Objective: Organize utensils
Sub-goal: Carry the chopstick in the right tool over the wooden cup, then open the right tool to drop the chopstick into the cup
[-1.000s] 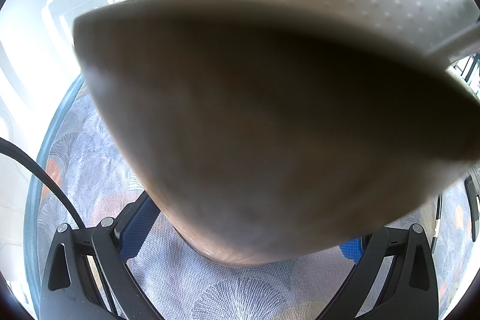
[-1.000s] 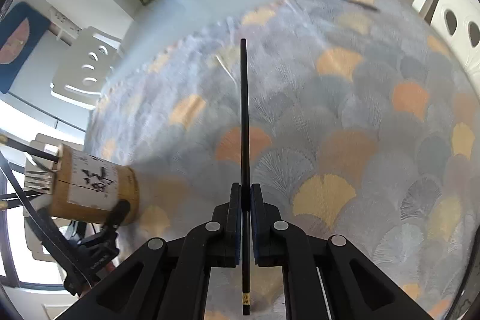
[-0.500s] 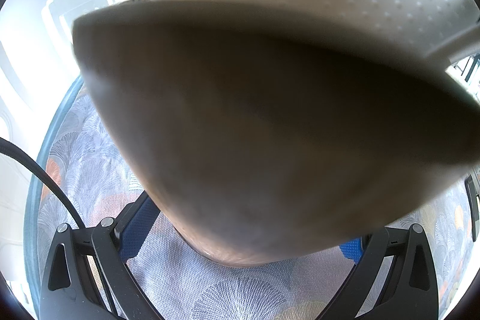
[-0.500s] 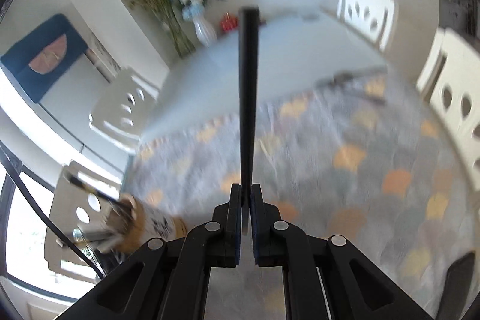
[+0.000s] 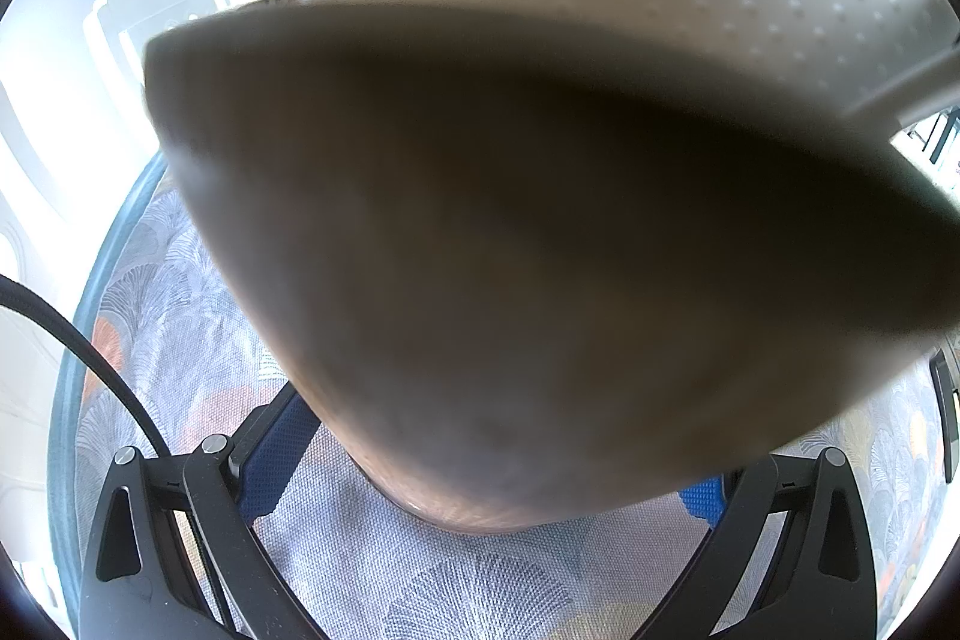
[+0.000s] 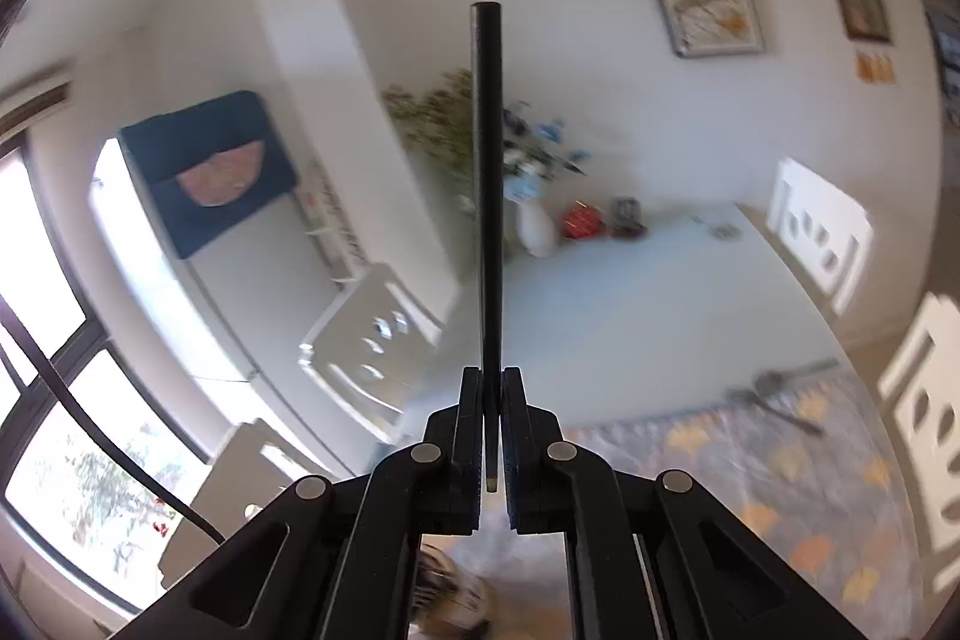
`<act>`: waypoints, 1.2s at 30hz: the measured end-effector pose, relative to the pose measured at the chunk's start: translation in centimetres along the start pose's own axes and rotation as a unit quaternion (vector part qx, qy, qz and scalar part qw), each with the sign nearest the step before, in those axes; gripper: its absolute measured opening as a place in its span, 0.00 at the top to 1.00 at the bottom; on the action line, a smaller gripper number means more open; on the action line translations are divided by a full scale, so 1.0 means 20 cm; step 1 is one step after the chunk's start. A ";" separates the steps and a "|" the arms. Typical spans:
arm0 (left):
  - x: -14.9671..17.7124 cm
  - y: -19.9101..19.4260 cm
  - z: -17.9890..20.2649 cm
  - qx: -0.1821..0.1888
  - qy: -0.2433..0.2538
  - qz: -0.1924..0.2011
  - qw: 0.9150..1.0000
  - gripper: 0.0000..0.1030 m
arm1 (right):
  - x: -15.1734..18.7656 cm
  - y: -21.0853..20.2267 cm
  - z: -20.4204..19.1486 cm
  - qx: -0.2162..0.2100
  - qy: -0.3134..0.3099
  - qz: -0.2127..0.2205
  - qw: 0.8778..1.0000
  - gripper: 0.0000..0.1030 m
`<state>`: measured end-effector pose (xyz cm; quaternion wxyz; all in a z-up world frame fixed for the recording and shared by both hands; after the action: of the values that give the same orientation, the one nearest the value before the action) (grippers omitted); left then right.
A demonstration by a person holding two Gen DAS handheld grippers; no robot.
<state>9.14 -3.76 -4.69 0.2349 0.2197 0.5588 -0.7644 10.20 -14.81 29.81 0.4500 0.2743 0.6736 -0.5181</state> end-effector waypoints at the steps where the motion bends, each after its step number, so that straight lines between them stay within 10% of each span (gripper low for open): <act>1: 0.00 0.00 0.00 0.000 0.000 0.000 1.000 0.01 | -0.03 0.00 -0.04 -0.007 -0.009 0.005 1.000 0.95; 13: 0.00 0.00 0.00 0.000 0.000 0.000 1.000 0.01 | 0.07 0.18 -0.40 -0.034 -0.083 -0.022 0.996 0.95; 36: 0.00 0.00 0.00 0.001 -0.001 0.000 1.000 0.02 | 0.40 0.39 -0.46 -0.056 -0.061 -0.146 0.986 0.92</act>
<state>9.15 -3.85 -4.74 0.2351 0.2188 0.5576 -0.7654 10.13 -4.43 19.67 0.4245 0.1154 0.7054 -0.5558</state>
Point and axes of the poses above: each gripper's, at about its wrist camera, not at the fingertips, and y roughly the way its jaws point, z to its right, x to its underside, the point moved 10 cm from there along y, roughly the way its jaws point, and after that the axes turned 15 degrees about -y, right-handed, at the moved point
